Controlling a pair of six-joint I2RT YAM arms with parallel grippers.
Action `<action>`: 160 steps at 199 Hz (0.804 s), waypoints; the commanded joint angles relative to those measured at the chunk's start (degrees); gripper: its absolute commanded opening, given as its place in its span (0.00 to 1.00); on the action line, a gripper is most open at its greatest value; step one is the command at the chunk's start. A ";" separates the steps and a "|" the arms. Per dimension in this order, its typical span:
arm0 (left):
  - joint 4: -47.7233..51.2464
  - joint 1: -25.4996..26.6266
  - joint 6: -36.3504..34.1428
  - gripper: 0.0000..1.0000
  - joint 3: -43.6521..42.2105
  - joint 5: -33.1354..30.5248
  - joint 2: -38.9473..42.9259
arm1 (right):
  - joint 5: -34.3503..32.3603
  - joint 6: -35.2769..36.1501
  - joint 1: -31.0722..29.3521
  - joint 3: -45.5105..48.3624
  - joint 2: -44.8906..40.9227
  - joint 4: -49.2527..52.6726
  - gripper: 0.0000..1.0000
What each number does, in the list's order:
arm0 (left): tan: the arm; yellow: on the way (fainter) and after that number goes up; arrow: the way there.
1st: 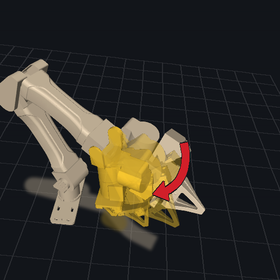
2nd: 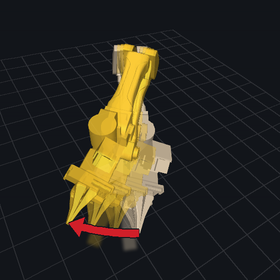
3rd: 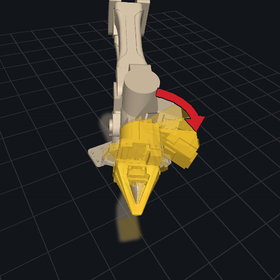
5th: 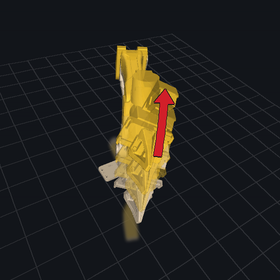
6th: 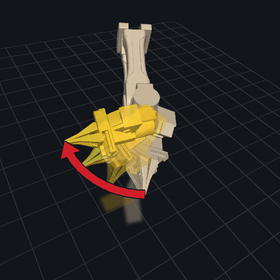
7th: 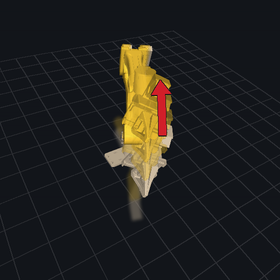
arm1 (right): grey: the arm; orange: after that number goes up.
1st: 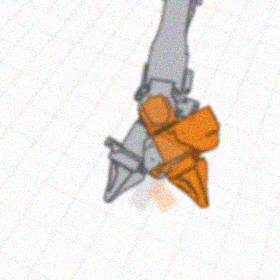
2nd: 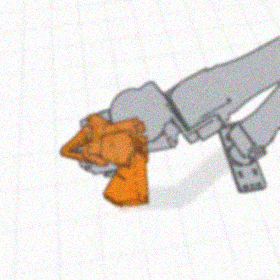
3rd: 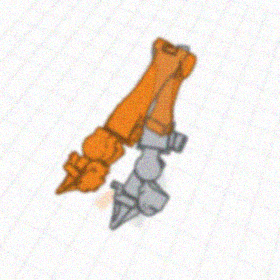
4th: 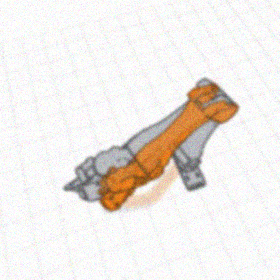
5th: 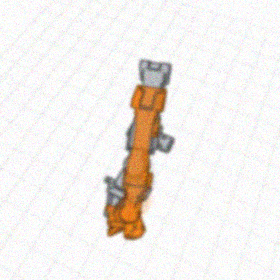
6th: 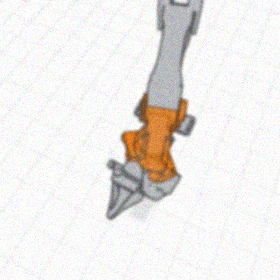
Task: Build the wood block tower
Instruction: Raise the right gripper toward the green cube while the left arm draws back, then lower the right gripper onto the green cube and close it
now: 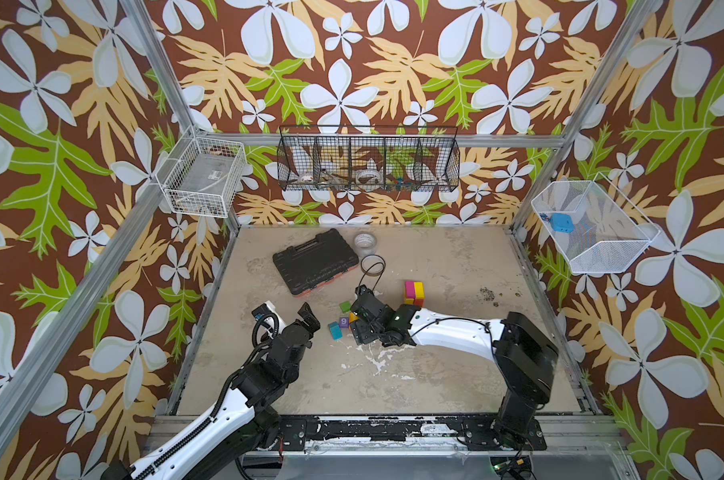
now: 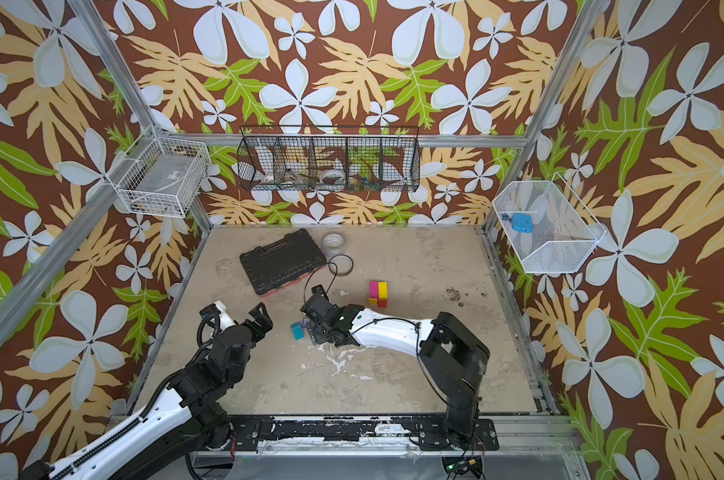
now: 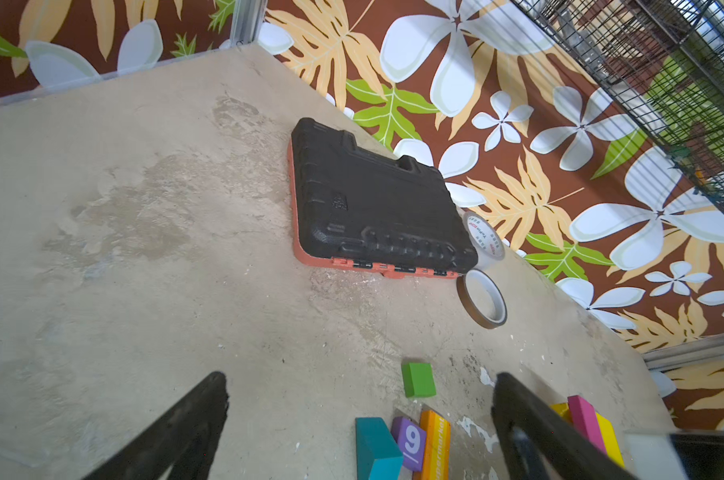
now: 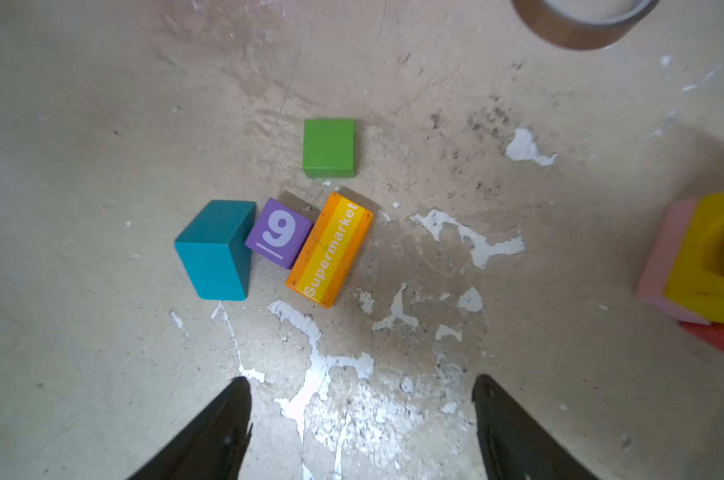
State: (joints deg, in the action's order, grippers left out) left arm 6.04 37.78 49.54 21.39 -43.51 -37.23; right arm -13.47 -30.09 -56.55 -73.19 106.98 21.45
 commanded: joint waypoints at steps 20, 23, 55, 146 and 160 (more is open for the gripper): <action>-5.60 -0.09 -2.54 1.00 0.82 -2.74 0.21 | -0.93 0.02 0.00 -5.05 6.20 5.44 0.78; -5.63 -0.08 -2.52 1.00 0.70 -2.97 0.31 | -1.00 0.07 -0.01 -5.10 6.36 5.54 0.78; -6.62 -0.03 -2.95 1.00 0.28 -3.07 0.51 | 0.05 0.95 -0.05 -7.73 9.07 6.37 0.79; -6.99 -0.10 -3.48 1.00 0.85 -3.70 -0.99 | -1.54 1.18 0.17 -14.28 15.16 10.10 0.72; -6.86 -0.11 -3.52 1.00 1.01 -3.67 -1.09 | -2.09 0.84 0.86 -13.25 14.47 10.19 0.69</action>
State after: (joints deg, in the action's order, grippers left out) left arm 0.23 37.71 46.41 21.82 -46.24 -38.17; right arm -13.10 -28.56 -56.45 -87.48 122.15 29.47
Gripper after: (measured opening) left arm 0.998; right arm 0.712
